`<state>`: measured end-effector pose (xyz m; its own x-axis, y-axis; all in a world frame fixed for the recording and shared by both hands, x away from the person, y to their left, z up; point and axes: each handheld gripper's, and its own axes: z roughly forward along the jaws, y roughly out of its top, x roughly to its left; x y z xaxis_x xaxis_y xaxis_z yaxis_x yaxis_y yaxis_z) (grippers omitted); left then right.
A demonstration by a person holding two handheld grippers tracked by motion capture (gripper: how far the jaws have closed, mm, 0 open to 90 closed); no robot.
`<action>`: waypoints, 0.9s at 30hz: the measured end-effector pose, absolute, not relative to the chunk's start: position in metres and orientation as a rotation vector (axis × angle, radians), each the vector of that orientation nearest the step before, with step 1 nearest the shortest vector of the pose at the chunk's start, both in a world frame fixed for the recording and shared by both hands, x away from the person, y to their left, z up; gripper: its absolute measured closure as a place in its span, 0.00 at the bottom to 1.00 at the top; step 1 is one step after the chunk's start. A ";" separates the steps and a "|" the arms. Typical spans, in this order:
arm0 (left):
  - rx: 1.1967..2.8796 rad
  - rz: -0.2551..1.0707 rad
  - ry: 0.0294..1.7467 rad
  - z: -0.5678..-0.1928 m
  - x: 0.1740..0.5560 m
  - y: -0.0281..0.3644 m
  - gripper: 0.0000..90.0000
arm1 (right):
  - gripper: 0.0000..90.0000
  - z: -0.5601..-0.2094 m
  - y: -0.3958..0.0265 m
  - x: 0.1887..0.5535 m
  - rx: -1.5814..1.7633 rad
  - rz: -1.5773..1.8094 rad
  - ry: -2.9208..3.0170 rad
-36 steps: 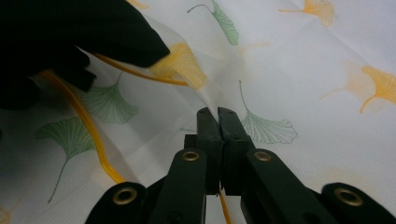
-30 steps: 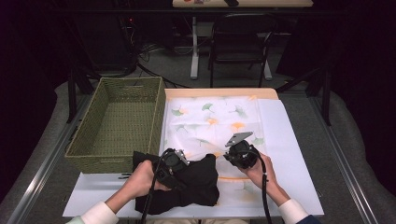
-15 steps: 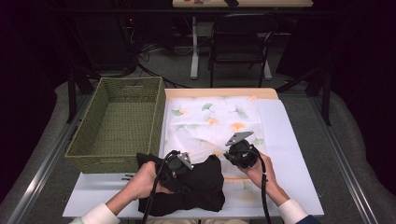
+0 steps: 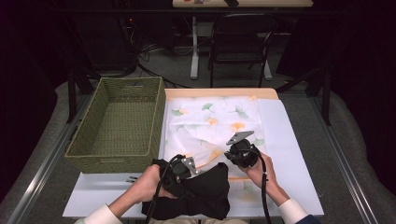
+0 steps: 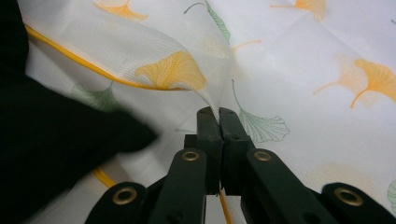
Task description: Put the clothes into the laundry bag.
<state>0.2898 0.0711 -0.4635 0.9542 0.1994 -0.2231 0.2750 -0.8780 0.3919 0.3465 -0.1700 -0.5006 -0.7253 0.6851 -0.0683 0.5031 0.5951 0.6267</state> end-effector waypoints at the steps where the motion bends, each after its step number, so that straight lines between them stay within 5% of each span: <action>1: 2.684 -0.236 0.347 -0.464 0.289 0.070 0.72 | 0.99 -0.501 -0.170 0.347 0.971 0.851 2.521; 16: 2.683 -0.113 0.672 -0.493 0.314 0.064 0.68 | 0.99 -0.489 -0.171 0.341 0.963 0.897 2.501; 27: 2.674 -0.111 0.609 -0.481 0.312 0.092 0.38 | 0.99 -0.488 -0.172 0.340 0.962 0.894 2.503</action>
